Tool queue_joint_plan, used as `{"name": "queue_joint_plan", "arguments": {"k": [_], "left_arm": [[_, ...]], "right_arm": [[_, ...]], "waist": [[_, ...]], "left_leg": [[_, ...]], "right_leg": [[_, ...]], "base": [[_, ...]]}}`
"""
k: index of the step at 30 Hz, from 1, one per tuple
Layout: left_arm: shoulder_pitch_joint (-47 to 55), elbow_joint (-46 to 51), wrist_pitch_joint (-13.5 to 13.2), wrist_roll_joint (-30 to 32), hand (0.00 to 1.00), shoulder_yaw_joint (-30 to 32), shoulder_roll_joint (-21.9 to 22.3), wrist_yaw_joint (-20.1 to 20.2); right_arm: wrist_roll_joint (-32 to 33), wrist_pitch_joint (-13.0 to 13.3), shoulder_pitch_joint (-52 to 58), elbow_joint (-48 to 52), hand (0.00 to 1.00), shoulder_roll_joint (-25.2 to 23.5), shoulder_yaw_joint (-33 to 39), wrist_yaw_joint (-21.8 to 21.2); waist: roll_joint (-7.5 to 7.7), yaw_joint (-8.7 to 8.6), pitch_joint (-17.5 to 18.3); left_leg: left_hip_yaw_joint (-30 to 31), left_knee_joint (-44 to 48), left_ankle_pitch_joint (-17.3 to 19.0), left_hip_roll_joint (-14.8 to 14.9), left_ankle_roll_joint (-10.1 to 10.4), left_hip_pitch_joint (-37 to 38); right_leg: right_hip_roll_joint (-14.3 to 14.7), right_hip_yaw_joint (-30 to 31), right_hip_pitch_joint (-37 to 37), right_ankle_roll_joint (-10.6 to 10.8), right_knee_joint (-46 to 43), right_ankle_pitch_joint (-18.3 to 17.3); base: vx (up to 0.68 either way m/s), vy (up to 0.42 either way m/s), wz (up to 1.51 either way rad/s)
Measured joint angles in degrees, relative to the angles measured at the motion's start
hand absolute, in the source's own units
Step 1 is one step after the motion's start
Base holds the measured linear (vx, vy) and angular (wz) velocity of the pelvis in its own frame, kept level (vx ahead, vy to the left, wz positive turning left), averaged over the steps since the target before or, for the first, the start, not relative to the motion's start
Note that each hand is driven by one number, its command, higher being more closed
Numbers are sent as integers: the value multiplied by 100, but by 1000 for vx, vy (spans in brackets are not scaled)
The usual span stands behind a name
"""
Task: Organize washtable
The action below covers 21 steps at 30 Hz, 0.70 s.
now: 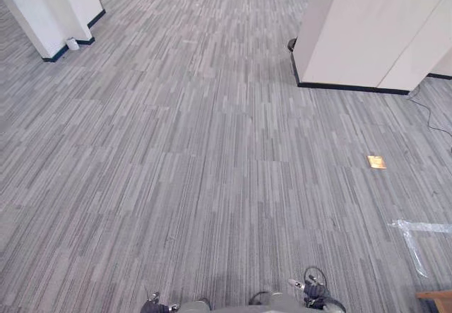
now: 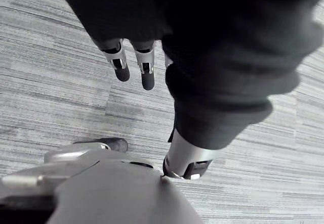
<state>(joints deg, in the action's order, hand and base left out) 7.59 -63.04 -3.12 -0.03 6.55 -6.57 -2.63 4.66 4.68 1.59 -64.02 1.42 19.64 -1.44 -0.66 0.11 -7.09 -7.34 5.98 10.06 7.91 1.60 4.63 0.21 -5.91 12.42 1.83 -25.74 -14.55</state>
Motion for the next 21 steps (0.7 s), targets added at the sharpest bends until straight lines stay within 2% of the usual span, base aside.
{"name": "queue_joint_plan", "arguments": {"k": [1, 2, 3, 4, 5, 6, 7, 8, 9, 10, 11, 12, 13, 14, 15, 16, 17, 18, 19, 20, 21], "left_arm": [[-16, 0, -3, 37, 0, -11, 1, -3], [-54, 0, -8, 124, 0, -16, -14, -7], [-92, -1, -5, 252, 0, -19, -33, -6], [-101, 0, -5, 318, 0, -19, -42, -3], [-111, -2, -7, 364, 0, -16, -77, 3], [-124, -80, 4, 423, 0, -14, 36, -2], [-135, -83, 2, 475, 0, -3, 39, 0], [-141, -85, -7, 529, 0, 13, 86, 16], [-151, -100, 3, 529, 0, 54, 118, 11], [-129, -109, 4, 529, 0, 95, 169, 11], [-81, -107, 8, 510, 0, 207, 235, 10], [-72, -84, 11, 408, 0, 470, 280, 11], [-61, -40, 11, 369, 0, 549, 272, 11], [-17, 74, 8, 285, 0, 544, 264, 12], [1, 156, 0, 283, 0, 539, 259, 12], [8, 274, 3, 274, 0, 539, 294, -2], [8, 311, 1, 207, 0, 546, 284, -4], [10, 443, 1, 131, 0, 552, 258, -8], [24, 580, -14, -4, 0, 551, 221, -31], [25, 605, -17, -42, 0, 550, 221, -39], [10, 663, -30, -111, 0, 548, 221, -73]], "right_arm": [[4, 12, -9, 31, 0, 2, 5, -1], [40, 24, -31, 46, 0, 0, 40, -2], [43, 13, -48, 53, 0, -13, 175, 1], [37, 2, -45, 69, 0, -29, 241, 4], [35, -8, -17, 115, 0, -64, 300, 8], [19, -7, -28, 177, 0, -35, 413, -4], [-23, 2, -25, 230, 0, -19, 465, 8], [-16, 18, -32, 251, 0, -10, 591, 2], [-10, -13, -58, 235, 0, 21, 663, 2], [-14, -33, -56, 231, 0, 53, 660, 3], [-17, -68, -52, 199, 0, 84, 656, 4], [0, -81, -52, 74, 0, 89, 658, 11], [17, -84, -43, 13, 0, 103, 639, 13], [46, -90, 19, 1, 0, 149, 546, 11], [56, -88, 63, -4, 0, 167, 480, 11], [59, -92, 61, -79, 0, 200, 446, 16], [72, -105, 34, -182, 0, 228, 380, 21], [133, -136, 20, -278, 0, 247, 259, 28], [199, -147, -28, -279, 0, 243, 169, 35], [211, -147, -60, -278, 0, 235, 161, 37], [258, -140, -177, -277, 0, 220, 129, 45]], "waist": [[-10, 1, -6], [7, -5, -21], [36, -3, -51], [55, -5, -62], [122, -6, -121], [66, 5, -138], [-1, 12, -119], [-75, 26, -98], [-111, 22, -60], [-145, 24, -39], [-226, 17, 36], [-298, 28, 83], [-300, 24, 82], [-243, 43, 55], [-235, 52, 55], [-227, 65, 60], [-192, 74, 50], [-101, 80, 49], [31, 133, 50], [51, 156, 47], [98, 245, 30]], "left_leg": [[48, 21, 63, 88, 92, 21], [209, 41, 175, 236, 252, 85], [375, 1, 286, 380, 423, 236], [486, -16, 350, 438, 513, 324], [618, -106, 483, 511, 701, 563], [737, -246, 615, 759, 632, 872], [792, -206, 594, 809, 621, 934], [676, -97, 523, 771, 529, 929], [605, -6, 321, 847, 618, 921], [608, 128, 263, 948, 684, 873], [645, 569, 201, 1117, 697, 691], [794, 1681, -140, 1298, 714, 279], [838, 2184, -425, 1362, 701, 85], [883, 3349, -663, 1433, 727, -333], [846, 3963, -616, 1452, 675, -534], [622, 4947, -365, 1463, 657, -912], [428, 5422, -112, 1378, 522, -1146], [207, 5680, 217, 1104, 378, -1478], [-24, 5556, 614, 630, 217, -1923], [-74, 5439, 691, 537, 166, -2018], [-200, 5026, 830, 262, 77, -2267]], "right_leg": [[-36, 42, 170, 59, 34, 58], [-153, 171, 427, 202, 274, 313], [-355, 248, 551, 243, 607, 634], [-470, 286, 570, 247, 775, 761], [-719, 167, 490, 472, 953, 1110], [-613, -195, 523, 355, 415, 1058], [-591, -281, 676, 298, 111, 800], [-603, -381, 937, 182, -548, 333], [-482, -354, 1098, 38, -929, -1], [-375, -363, 1088, -13, -928, -74], [-185, -360, 1015, -77, -816, -131], [123, -340, 648, -162, -484, -181], [223, -337, 422, -237, -284, -179], [394, -304, -82, -411, 187, -81], [460, -266, -338, -462, 410, -47], [585, -178, -848, -613, 830, 119], [621, -83, -1198, -697, 1061, 214], [623, 156, -1583, -789, 1301, 352], [510, 344, -1950, -794, 1505, 392], [477, 388, -2023, -794, 1544, 392], [379, 567, -2166, -793, 1618, 391]], "base": [[222, -287, 39], [367, -485, 50], [326, -427, 58], [469, -629, 70], [435, -532, 52], [518, -604, 38], [454, -386, 2], [417, -354, -14], [422, -375, -24], [422, -383, -33], [449, -355, -47], [463, -337, -45], [497, -332, -37], [420, -238, -19], [517, -241, -20], [515, -180, -17], [625, -175, -11], [742, -95, -10], [533, -33, -11], [529, 34, -32], [532, 105, -84]]}}
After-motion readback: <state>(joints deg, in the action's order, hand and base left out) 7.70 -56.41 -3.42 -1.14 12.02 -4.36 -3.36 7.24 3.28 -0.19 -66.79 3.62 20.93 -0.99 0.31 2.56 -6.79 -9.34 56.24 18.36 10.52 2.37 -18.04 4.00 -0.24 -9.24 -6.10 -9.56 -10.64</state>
